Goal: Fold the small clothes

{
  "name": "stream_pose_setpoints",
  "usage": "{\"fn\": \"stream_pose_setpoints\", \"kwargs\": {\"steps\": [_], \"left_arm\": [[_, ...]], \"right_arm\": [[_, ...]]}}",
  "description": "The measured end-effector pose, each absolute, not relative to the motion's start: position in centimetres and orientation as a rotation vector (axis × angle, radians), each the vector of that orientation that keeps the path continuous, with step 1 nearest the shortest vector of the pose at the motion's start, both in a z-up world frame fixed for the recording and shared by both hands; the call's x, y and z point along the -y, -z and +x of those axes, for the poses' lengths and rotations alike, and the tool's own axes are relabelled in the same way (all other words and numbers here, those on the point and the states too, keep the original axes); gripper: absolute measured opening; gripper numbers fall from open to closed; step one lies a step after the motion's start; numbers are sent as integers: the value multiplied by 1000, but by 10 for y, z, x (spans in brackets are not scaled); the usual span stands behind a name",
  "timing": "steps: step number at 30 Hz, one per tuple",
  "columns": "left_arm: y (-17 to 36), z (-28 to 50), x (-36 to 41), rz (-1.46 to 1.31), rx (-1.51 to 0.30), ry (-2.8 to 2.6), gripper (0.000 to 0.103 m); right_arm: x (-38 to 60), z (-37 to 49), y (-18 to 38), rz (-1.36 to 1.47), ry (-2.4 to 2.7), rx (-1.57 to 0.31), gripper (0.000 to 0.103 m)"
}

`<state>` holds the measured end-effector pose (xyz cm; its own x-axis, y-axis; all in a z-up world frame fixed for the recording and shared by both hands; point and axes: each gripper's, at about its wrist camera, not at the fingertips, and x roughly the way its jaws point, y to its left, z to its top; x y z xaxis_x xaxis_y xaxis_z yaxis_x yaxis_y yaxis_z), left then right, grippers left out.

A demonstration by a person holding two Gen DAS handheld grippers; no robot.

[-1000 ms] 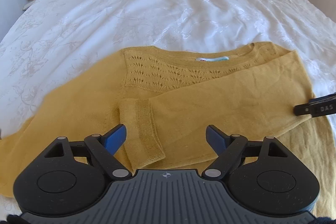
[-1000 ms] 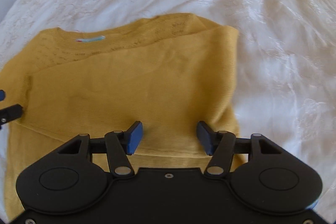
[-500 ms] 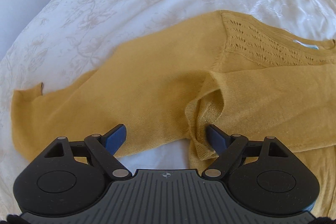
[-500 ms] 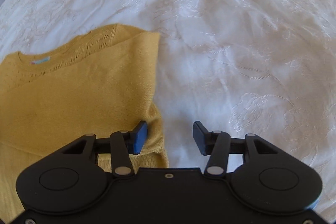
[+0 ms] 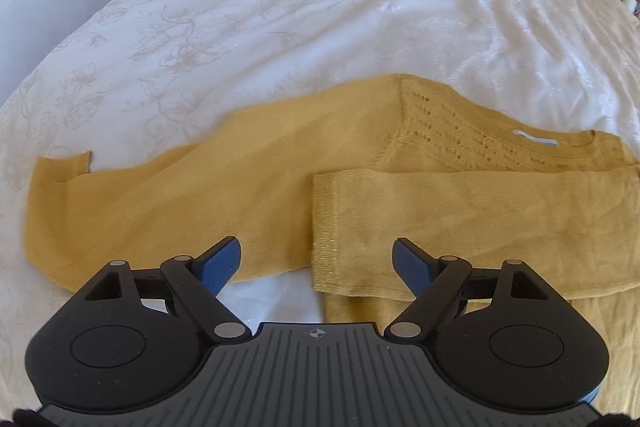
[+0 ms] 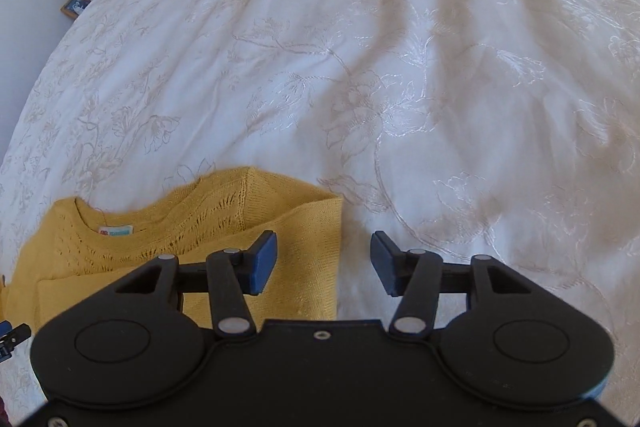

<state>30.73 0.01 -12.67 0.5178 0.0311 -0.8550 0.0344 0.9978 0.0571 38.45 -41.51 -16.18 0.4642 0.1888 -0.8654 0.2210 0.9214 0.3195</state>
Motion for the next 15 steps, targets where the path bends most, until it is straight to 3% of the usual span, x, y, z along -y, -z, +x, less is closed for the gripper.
{"fn": "stream_pose_setpoints", "kwargs": {"steps": [2,4,8,12,15], "left_arm": [[129,306,4,59,-1038,27,83],[132,305,9,49,-1052,48,83],[135,304,15,31,-1056,84,83],[144,303,24,39,-1080,115,83],[147,304,26,46,-1086,118,83]], "right_arm": [[415,387,167,430,15,-1113,50],[414,389,169,451,-6,-1124,11],[410,396,146,299,42,-1064,9],[419,409,161,295,82,-1125,9],[415,409,167,276,70,-1134,17]]}}
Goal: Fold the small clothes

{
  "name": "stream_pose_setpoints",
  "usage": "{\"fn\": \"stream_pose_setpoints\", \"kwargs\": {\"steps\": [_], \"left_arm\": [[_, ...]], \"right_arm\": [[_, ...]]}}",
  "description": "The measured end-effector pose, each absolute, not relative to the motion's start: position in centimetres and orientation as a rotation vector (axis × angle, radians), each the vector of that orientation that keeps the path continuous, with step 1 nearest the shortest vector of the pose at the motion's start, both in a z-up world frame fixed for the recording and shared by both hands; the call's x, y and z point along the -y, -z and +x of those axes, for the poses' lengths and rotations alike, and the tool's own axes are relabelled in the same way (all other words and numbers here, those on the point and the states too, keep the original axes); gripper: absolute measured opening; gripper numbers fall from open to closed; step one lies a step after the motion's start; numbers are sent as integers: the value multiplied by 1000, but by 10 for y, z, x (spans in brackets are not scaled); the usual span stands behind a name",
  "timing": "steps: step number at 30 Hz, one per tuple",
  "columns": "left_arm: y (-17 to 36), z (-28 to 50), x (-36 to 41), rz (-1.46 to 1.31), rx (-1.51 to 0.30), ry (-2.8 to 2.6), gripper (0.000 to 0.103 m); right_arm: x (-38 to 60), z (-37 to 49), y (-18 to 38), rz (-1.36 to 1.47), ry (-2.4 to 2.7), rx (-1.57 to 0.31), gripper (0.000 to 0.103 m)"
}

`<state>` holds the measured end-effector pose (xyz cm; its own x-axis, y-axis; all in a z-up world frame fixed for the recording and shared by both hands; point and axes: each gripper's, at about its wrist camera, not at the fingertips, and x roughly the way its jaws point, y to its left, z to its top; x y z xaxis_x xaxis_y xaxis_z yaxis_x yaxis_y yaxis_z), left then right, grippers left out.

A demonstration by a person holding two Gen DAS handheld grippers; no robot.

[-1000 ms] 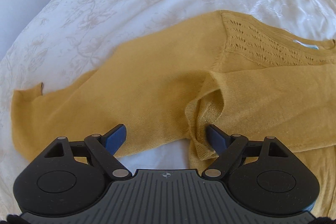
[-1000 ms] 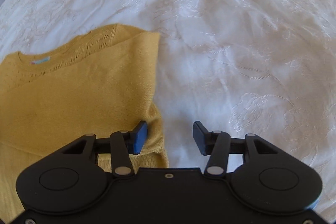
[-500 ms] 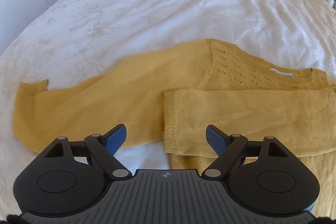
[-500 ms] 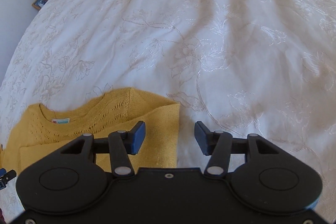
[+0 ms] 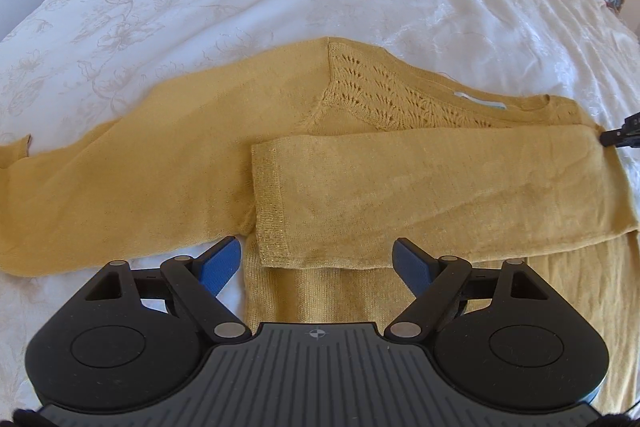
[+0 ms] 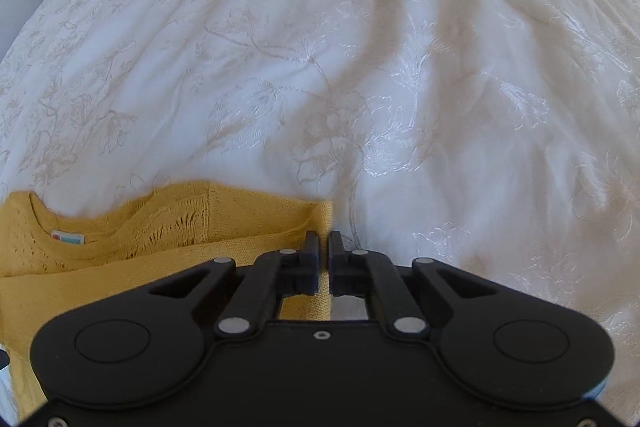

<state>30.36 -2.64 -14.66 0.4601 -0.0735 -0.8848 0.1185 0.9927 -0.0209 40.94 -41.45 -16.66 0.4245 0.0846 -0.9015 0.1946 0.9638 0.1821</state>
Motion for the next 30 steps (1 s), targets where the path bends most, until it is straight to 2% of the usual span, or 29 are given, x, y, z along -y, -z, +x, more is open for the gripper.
{"fn": "stream_pose_setpoints", "kwargs": {"steps": [3,6,9,14,16,18,23,25,30], "left_arm": [[146,306,26,48,-1078,115,83],[147,311,28,64,-1062,115,83],[151,319,30,81,-1049,114,83],[176,333,19,99,-1112,43,84],[184,336,7,65,-1136,42,88],[185,338,0,51,-1137,61,91],[174,330,-1,62,-1122,108,90],[167,319,-3,60,-1103,126,90],[151,274,-7,64,-1091,149,90]], "right_arm": [[418,399,157,288,122,-1092,43],[411,386,138,233,110,-1051,45],[398,375,136,198,47,-1064,56],[400,357,164,194,92,-1162,57],[411,349,174,216,154,-1184,58],[421,341,174,250,195,-1177,64],[421,326,151,244,216,-1126,69],[414,313,139,261,182,-1081,84],[372,277,120,184,60,-1038,93]]}}
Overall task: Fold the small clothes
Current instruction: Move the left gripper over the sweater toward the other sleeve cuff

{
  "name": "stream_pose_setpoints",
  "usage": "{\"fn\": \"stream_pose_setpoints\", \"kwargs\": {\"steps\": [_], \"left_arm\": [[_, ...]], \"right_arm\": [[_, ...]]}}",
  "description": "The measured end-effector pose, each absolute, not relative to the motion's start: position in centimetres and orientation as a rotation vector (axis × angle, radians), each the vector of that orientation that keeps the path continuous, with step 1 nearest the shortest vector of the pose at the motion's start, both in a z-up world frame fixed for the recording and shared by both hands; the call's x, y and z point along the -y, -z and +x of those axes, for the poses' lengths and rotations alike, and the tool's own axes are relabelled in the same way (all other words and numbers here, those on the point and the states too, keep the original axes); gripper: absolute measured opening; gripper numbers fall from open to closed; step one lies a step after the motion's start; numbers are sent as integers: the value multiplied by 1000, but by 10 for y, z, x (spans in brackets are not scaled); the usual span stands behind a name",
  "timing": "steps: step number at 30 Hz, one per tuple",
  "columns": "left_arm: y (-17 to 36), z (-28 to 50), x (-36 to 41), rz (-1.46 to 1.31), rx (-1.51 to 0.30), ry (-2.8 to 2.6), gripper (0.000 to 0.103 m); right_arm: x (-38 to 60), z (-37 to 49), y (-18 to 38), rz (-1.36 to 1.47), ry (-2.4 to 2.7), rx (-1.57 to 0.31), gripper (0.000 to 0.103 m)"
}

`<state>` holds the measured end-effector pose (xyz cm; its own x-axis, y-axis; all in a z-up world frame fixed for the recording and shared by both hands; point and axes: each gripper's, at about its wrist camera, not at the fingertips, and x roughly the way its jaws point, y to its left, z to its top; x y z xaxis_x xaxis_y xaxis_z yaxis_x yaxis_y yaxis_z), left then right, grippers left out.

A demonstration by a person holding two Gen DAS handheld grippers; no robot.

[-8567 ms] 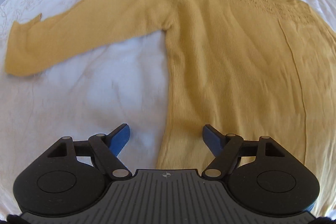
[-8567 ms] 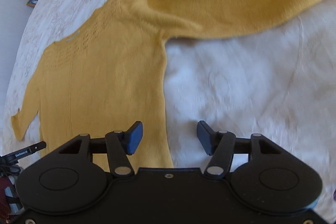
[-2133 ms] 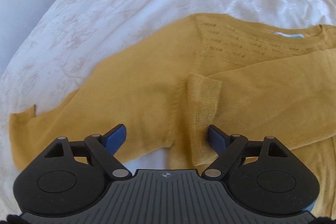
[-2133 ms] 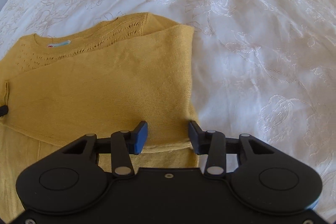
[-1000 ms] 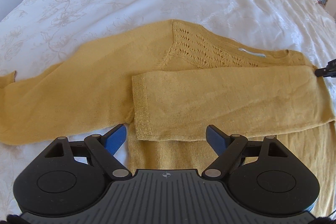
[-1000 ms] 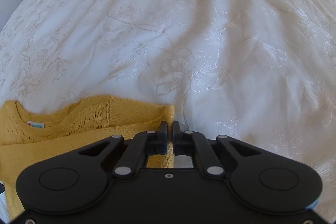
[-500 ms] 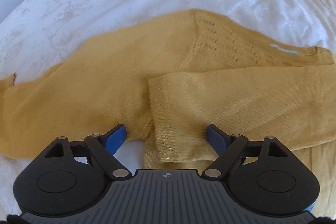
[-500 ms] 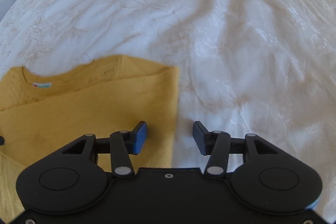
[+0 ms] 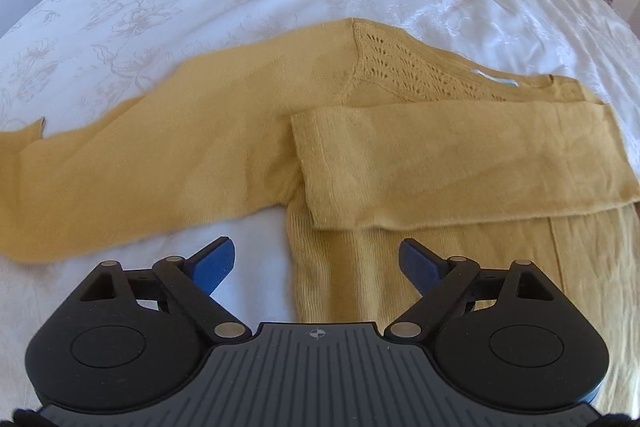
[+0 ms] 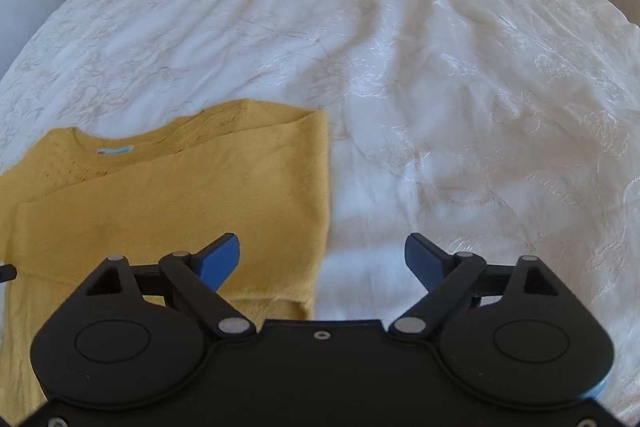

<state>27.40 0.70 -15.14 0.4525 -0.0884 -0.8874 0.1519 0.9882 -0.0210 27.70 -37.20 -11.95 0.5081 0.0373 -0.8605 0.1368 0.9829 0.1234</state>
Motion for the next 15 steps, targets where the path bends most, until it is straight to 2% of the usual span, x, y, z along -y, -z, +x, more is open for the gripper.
{"fn": "stream_pose_setpoints", "kwargs": {"steps": [9,15], "left_arm": [[161,200,0,114,-1196,197,90],[186,174,-27,134,-1262,94,92]], "right_arm": [[279,217,148,117,-136,-1171,94],[295,186,176,86,-19,-1268,95]]}}
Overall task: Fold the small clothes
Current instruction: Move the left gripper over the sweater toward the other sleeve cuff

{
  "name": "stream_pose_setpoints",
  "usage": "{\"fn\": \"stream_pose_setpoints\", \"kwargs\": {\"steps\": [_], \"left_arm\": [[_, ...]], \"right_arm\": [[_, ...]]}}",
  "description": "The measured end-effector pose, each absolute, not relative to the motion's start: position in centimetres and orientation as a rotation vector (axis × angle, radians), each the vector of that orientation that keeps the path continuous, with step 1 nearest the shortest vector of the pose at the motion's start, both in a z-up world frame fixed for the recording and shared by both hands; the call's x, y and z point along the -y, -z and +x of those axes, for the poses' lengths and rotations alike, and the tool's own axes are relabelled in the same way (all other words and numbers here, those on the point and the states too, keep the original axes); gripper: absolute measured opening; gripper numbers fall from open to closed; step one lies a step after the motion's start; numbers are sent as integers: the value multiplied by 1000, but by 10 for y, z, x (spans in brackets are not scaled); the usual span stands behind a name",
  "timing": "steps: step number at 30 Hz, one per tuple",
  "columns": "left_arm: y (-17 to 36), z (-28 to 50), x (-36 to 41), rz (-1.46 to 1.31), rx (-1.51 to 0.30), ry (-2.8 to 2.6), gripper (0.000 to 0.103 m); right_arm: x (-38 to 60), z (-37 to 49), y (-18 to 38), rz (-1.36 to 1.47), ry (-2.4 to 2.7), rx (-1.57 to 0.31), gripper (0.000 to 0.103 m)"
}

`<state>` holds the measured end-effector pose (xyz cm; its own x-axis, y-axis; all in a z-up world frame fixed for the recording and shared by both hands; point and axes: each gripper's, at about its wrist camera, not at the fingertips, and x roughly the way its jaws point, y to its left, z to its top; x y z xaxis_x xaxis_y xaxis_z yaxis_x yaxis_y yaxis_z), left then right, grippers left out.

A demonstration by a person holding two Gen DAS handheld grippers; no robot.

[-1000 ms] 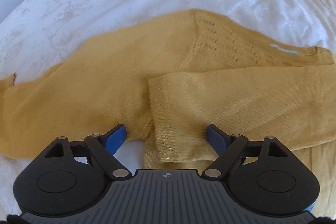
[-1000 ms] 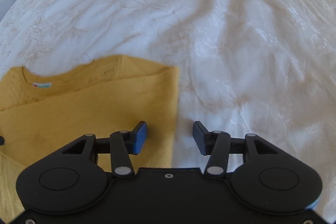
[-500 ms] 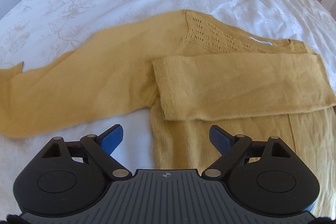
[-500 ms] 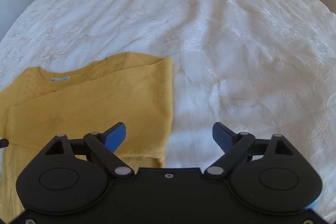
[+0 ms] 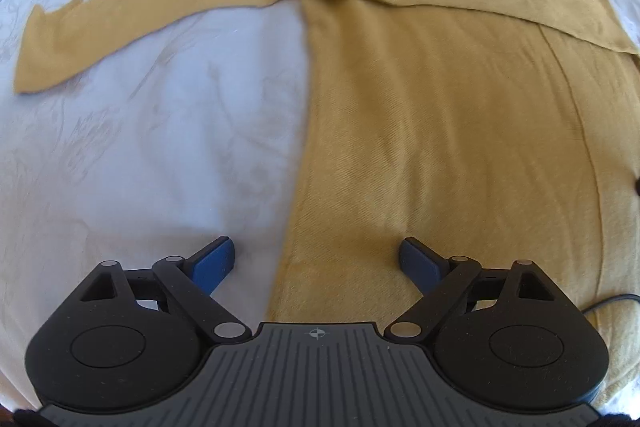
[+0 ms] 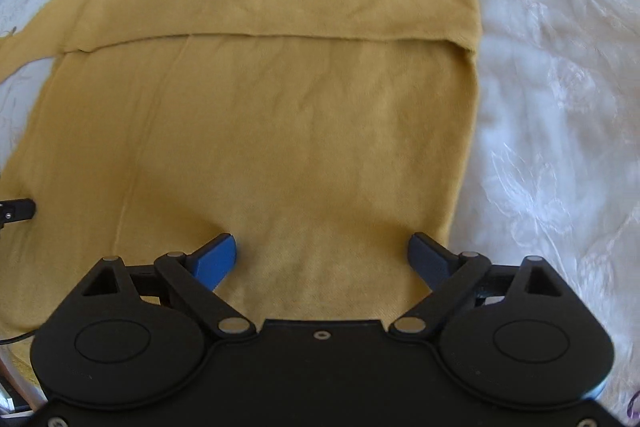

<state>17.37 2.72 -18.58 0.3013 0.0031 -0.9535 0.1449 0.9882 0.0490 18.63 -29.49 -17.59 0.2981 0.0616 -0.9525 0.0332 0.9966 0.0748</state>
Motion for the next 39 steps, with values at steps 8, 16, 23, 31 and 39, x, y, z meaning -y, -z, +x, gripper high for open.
{"fn": "stream_pose_setpoints", "kwargs": {"steps": [8,16,23,31,39], "left_arm": [[192,172,-37,101,-1263,64,103],[201,178,-35,48,-1264,13,103],[206,174,-36,14,-1236,2,103],[200,175,-38,18,-1256,31,100],[148,182,-94,20,-1104,29,81]], "right_arm": [[336,170,165,224,56,-1233,100],[299,168,170,178,-69,-1257,102],[277,167,191,38,-90,-1282,103],[271,185,201,11,-67,-1341,103],[280,197,181,115,61,-1317,101]]}}
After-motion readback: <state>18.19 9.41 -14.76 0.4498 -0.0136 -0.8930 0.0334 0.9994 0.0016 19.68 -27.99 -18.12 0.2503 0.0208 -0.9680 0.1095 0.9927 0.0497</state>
